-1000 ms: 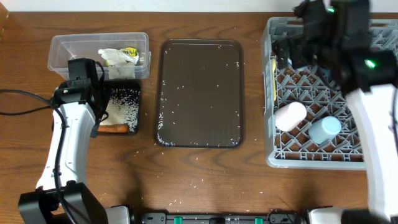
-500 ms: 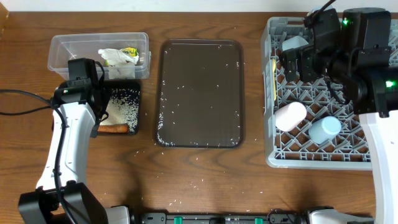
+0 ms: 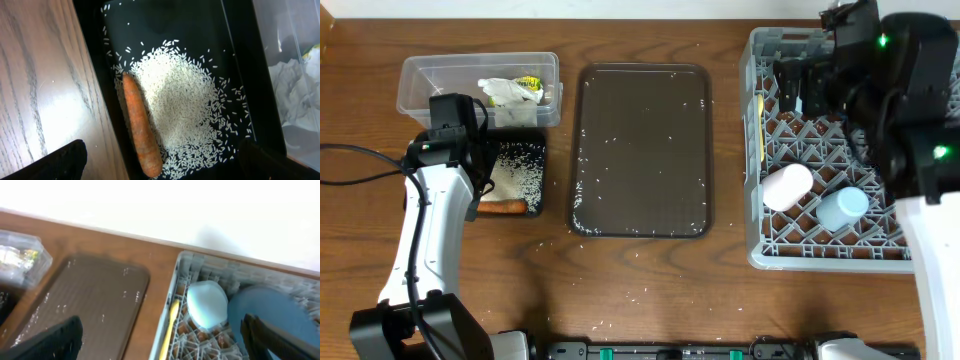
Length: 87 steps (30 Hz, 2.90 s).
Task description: Sort waste into correct bins and load items into the dishwasher rack
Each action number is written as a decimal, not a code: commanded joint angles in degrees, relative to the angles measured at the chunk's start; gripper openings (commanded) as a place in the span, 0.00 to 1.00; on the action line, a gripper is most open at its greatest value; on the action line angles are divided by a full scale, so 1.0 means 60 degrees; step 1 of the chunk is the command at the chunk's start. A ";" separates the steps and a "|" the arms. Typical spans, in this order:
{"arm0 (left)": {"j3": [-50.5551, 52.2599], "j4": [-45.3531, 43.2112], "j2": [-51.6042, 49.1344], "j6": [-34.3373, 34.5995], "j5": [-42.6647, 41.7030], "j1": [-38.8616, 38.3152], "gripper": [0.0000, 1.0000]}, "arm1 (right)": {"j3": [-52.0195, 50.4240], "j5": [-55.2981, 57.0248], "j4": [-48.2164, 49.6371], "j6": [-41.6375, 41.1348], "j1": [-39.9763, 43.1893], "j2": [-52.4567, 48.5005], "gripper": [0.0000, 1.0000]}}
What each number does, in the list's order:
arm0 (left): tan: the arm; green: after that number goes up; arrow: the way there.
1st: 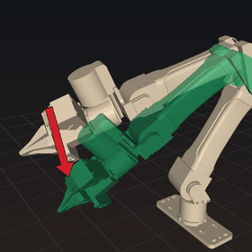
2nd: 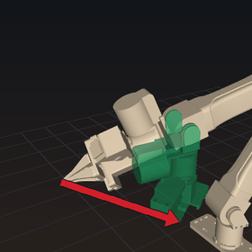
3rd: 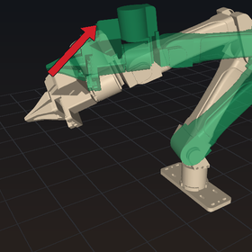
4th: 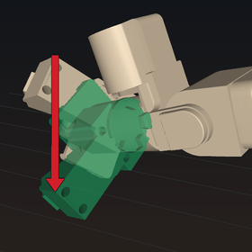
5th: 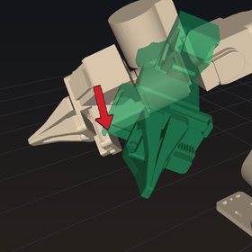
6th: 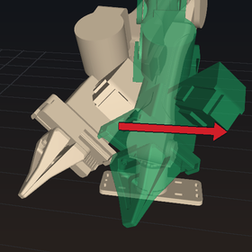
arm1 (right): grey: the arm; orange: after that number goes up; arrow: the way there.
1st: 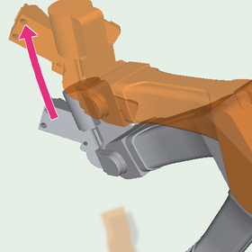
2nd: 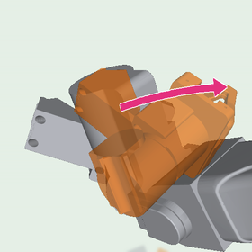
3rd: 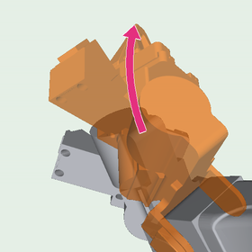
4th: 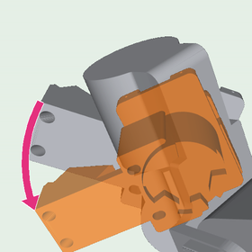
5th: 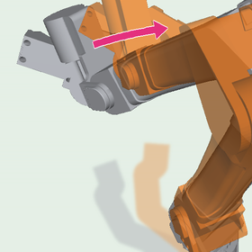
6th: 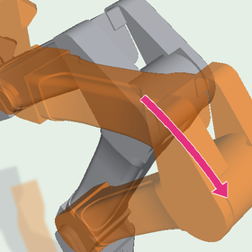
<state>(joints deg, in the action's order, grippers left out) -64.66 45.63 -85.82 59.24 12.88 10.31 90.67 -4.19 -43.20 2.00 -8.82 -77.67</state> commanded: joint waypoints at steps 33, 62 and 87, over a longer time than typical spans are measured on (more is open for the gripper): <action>-0.0189 0.0033 -0.0007 -0.0120 0.0222 0.0029 0.98 | -1.5008 0.0612 0.6564 -0.1115 0.0029 1.2367 0.99; -0.0189 0.0033 -0.0007 -0.0120 0.0222 0.0029 0.98 | -1.5059 0.0554 0.6495 -0.1035 0.0055 1.2896 0.99; 0.2801 -0.3945 0.5289 -0.7315 -0.0015 -0.1300 0.98 | -1.5059 0.0554 0.6495 -0.1038 0.0055 1.2892 0.99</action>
<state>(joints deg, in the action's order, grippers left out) -54.00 25.89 -61.01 33.63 16.27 4.05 0.58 -0.47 -4.21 -3.86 -8.75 -0.82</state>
